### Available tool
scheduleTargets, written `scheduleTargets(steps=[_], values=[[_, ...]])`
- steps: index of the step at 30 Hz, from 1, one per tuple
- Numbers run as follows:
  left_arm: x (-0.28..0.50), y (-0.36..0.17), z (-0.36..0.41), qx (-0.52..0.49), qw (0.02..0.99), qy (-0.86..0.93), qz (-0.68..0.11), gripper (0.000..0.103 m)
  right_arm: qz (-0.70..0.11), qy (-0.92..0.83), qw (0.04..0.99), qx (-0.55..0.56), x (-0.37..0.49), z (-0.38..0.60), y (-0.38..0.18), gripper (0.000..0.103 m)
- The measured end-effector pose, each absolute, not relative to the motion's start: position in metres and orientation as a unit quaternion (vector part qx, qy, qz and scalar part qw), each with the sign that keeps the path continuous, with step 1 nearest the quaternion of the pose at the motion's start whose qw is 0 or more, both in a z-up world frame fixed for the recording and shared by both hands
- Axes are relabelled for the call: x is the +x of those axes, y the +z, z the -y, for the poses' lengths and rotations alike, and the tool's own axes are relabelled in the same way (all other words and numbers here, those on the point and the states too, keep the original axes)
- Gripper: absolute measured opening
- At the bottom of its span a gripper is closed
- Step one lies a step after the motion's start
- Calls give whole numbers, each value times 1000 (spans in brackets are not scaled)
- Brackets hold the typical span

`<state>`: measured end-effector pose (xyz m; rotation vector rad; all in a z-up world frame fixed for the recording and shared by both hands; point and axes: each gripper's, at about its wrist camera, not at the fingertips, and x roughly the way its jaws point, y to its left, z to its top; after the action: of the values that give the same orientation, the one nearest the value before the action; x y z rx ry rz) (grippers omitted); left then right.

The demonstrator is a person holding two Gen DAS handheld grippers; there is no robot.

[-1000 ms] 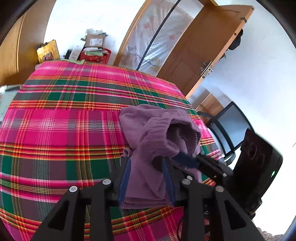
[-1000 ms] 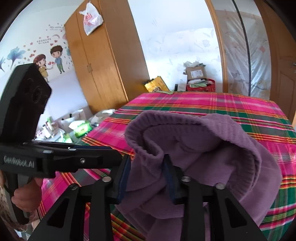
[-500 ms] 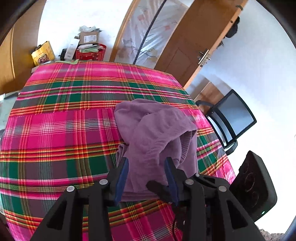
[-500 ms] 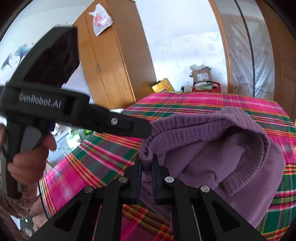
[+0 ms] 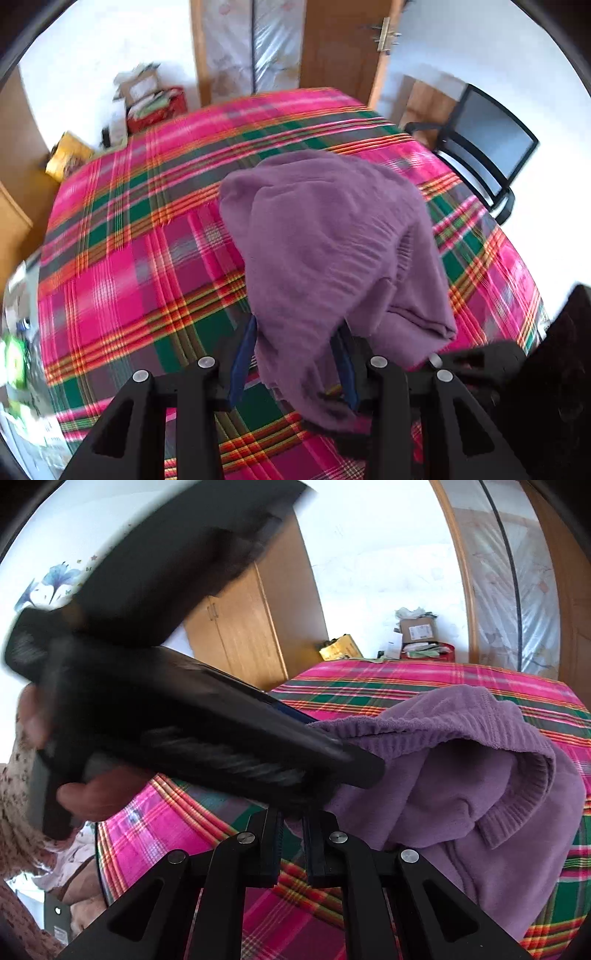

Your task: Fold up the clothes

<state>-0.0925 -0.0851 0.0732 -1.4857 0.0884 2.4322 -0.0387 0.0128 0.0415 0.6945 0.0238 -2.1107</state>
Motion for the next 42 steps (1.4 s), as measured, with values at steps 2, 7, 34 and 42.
scheduleTargets(steps=[2, 7, 34, 42], values=[[-95, 70, 92, -519, 144, 842, -9, 31, -11, -851, 443, 281, -37, -13, 40, 10], [-99, 66, 108, -522, 139, 841, 40, 15, -8, -855, 429, 293, -41, -22, 37, 12], [-83, 87, 191, -448, 94, 873, 170, 10, 29, -899, 262, 350, -118, -82, 28, 16], [-63, 90, 217, -431, 87, 877, 196, 10, -55, -925, 250, 281, -112, -59, 72, 12]])
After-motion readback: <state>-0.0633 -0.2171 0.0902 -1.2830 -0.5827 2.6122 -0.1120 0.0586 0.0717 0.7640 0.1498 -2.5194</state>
